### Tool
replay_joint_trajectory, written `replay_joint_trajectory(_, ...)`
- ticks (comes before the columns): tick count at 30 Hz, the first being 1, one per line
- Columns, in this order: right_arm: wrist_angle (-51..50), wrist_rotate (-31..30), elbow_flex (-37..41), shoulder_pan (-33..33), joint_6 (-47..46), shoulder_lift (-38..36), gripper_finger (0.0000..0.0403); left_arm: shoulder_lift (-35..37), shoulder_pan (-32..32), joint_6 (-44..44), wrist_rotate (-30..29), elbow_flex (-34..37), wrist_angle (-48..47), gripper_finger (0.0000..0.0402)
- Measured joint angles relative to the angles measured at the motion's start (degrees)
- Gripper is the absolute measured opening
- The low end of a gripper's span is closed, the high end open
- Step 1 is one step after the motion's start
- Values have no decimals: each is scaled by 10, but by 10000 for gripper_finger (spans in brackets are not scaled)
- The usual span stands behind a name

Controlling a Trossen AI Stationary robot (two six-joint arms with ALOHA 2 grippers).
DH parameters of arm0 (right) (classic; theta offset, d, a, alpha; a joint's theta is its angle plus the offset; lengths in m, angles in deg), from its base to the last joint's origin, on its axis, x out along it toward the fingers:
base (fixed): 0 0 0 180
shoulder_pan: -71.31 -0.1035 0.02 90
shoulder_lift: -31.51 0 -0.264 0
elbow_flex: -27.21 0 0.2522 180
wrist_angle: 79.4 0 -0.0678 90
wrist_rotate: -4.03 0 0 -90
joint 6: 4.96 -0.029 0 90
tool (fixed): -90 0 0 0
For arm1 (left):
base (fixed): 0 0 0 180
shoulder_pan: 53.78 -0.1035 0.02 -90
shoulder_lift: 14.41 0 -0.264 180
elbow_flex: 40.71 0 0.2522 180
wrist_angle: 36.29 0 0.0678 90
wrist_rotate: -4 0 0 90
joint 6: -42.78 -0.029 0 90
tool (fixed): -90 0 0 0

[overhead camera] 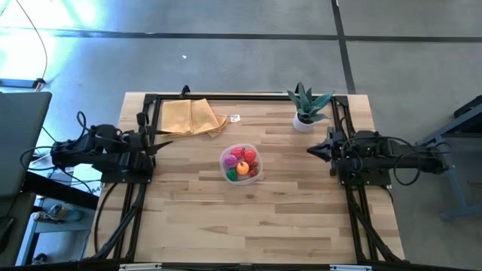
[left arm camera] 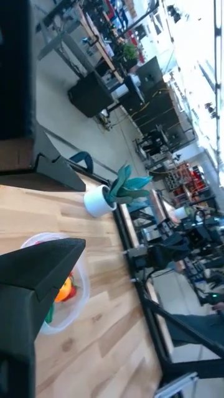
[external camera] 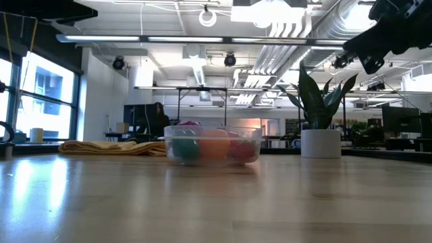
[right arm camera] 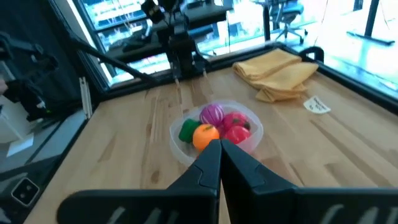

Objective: Pick and placing Produce into tupperware
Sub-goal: Return to Home Position

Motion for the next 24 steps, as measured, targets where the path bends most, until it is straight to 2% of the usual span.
replay_joint_trajectory(5,2,-1,0,0,6,-30,0,40,0,-8,3,0,-4,120)
replay_joint_trajectory(15,-7,-11,0,0,2,-72,0,38,0,-9,8,1,-28,120)
replay_joint_trajectory(24,19,-38,54,0,-52,-71,0,38,0,3,23,60,18,120)
